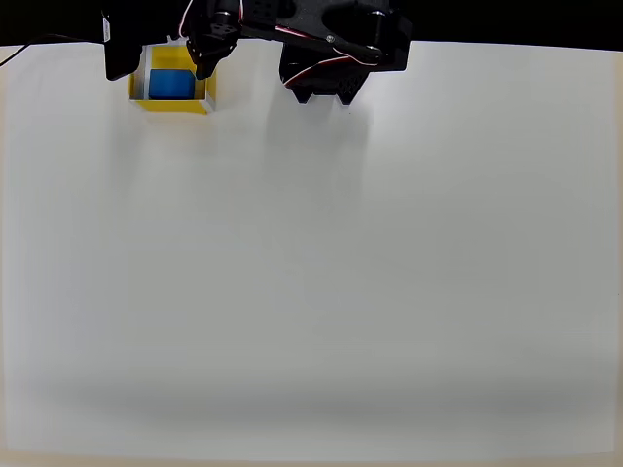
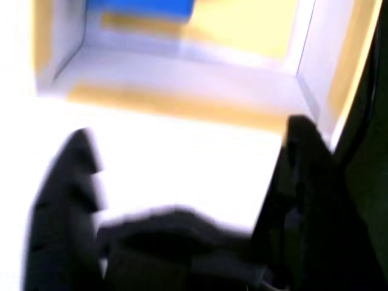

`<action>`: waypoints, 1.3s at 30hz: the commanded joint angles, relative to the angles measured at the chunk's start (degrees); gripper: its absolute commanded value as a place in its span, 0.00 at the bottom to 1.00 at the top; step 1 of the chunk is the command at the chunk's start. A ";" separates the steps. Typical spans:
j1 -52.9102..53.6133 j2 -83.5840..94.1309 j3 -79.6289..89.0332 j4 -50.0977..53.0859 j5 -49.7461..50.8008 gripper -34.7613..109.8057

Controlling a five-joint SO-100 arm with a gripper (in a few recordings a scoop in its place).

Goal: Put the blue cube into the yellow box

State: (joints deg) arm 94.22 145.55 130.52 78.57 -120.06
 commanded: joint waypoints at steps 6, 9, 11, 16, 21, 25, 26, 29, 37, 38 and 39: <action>-23.82 13.27 -6.06 5.36 4.57 0.26; -36.74 17.05 -4.57 7.56 6.42 0.24; -44.74 18.02 -5.01 8.35 7.29 0.24; -64.07 18.72 2.11 3.87 10.02 0.24; -77.52 29.27 22.32 -7.29 10.72 0.24; -82.97 35.60 35.16 -13.27 12.04 0.24; -83.50 36.91 37.71 -14.33 12.22 0.24; -85.17 38.32 41.48 -14.68 12.92 0.24; -88.77 44.03 49.04 -16.26 15.38 0.24; -89.21 44.21 49.57 -16.26 15.73 0.24; -89.74 44.30 49.66 -15.91 16.44 0.24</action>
State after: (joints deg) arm 5.27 188.26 178.51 63.46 -104.50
